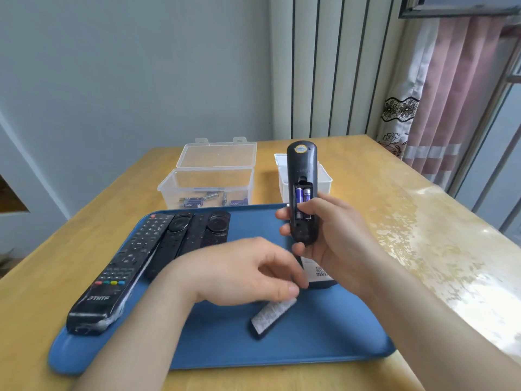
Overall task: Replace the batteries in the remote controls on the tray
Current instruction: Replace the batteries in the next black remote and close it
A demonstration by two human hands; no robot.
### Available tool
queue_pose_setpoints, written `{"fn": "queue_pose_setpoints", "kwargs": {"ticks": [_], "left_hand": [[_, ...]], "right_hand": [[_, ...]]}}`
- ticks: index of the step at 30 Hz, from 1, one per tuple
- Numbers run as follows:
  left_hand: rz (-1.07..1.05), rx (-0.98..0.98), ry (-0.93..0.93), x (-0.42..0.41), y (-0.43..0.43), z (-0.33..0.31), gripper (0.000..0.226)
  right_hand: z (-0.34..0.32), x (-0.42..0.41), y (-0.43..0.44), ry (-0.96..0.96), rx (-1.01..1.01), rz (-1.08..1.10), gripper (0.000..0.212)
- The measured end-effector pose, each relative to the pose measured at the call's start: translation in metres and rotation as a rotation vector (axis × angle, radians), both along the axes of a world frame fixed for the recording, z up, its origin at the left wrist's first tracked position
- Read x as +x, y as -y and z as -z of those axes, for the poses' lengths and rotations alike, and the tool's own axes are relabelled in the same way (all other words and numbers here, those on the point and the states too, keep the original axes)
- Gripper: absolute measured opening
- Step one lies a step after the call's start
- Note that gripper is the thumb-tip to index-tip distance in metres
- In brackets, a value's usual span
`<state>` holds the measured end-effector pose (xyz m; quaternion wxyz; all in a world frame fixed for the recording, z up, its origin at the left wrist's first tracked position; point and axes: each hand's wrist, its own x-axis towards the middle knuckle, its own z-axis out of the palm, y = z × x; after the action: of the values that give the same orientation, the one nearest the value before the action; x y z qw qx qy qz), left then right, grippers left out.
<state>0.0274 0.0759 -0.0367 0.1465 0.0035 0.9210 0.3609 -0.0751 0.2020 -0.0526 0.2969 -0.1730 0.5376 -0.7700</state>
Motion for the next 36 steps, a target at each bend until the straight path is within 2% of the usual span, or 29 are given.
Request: {"fn": "queue_pose_setpoints", "kwargs": {"ticks": [2, 3, 7, 9, 12, 14, 21, 26, 29, 36], "left_hand": [[-0.013, -0.118, -0.05, -0.002, 0.0, 0.002, 0.019], [-0.084, -0.153, -0.147, -0.003, 0.001, 0.001, 0.015], [-0.441, -0.05, -0.749, -0.009, 0.004, 0.002, 0.01], [-0.476, -0.078, -0.899, -0.012, 0.001, 0.003, 0.01], [-0.426, -0.228, -0.947, -0.015, -0.003, 0.011, 0.036], [-0.428, -0.285, -0.964, -0.016, -0.005, 0.013, 0.041], [-0.383, -0.48, -1.01, -0.014, -0.011, 0.007, 0.039], [-0.424, -0.524, -1.002, -0.015, -0.017, 0.006, 0.047], [-0.464, -0.538, -0.999, -0.014, -0.019, 0.005, 0.042], [-0.479, -0.537, -1.037, -0.015, -0.022, 0.006, 0.027]], "right_hand": [[-0.001, 0.001, 0.0, 0.021, 0.002, -0.002, 0.018], [-0.002, 0.001, 0.001, 0.035, 0.006, -0.005, 0.019], [-0.002, 0.0, 0.001, 0.049, 0.043, -0.031, 0.029], [-0.002, 0.001, 0.001, 0.02, 0.043, -0.055, 0.037], [-0.003, 0.005, 0.0, -0.025, 0.03, -0.09, 0.046], [-0.004, 0.006, 0.0, -0.08, 0.045, -0.098, 0.052], [-0.008, 0.012, -0.004, -0.309, 0.18, -0.076, 0.06], [-0.01, 0.017, -0.004, -0.47, 0.246, -0.064, 0.045], [-0.008, 0.019, -0.002, -0.506, 0.233, -0.068, 0.037], [-0.004, 0.017, 0.0, -0.504, 0.199, -0.063, 0.038]]}}
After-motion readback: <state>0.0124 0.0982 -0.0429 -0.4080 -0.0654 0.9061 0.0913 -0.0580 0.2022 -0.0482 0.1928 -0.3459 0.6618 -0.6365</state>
